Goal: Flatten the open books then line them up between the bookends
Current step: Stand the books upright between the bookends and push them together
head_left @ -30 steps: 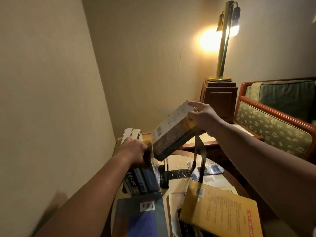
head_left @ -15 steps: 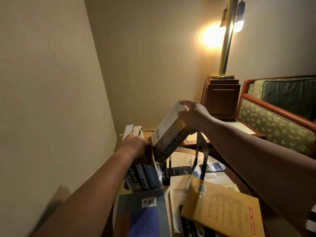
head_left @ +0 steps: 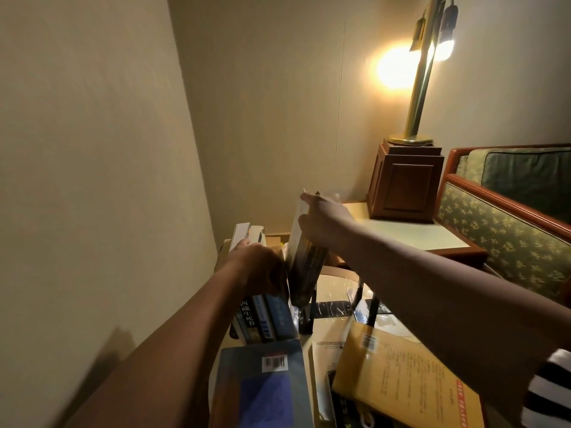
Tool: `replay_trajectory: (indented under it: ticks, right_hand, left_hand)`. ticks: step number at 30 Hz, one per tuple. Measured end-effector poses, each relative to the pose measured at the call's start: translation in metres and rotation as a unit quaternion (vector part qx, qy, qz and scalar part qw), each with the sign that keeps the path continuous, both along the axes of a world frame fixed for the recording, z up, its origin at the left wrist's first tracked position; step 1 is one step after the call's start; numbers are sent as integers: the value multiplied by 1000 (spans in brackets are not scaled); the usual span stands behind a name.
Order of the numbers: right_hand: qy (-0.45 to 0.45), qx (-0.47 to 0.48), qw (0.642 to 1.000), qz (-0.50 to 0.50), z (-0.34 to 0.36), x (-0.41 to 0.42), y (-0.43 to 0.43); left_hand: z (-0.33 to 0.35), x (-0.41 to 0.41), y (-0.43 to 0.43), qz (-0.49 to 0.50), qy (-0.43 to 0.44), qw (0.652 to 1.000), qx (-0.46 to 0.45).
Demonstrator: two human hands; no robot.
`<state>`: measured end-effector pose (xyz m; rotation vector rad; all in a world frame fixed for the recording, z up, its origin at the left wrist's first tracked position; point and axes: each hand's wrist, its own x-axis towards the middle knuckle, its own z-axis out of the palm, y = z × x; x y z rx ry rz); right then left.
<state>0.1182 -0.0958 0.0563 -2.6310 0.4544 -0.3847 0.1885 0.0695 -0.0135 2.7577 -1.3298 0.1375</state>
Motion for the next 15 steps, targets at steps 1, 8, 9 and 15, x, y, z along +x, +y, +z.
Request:
replay_trajectory:
  ticks: [1,8,9,15]
  right_hand:
    - [8,-12,1000,0,-6,2,6]
    - [98,-21,995,-11,-46,14,27]
    - [111,-5,994,-20,-50,17,28]
    - [119,19,992,-40,-69,25,28]
  left_hand:
    - [1,0,0,6,6,1000,3]
    - [1,3,-13,79,47,995,40]
    - [1,3,-15,84,44,994,46]
    - [-7,12,-25,81,0,995,50]
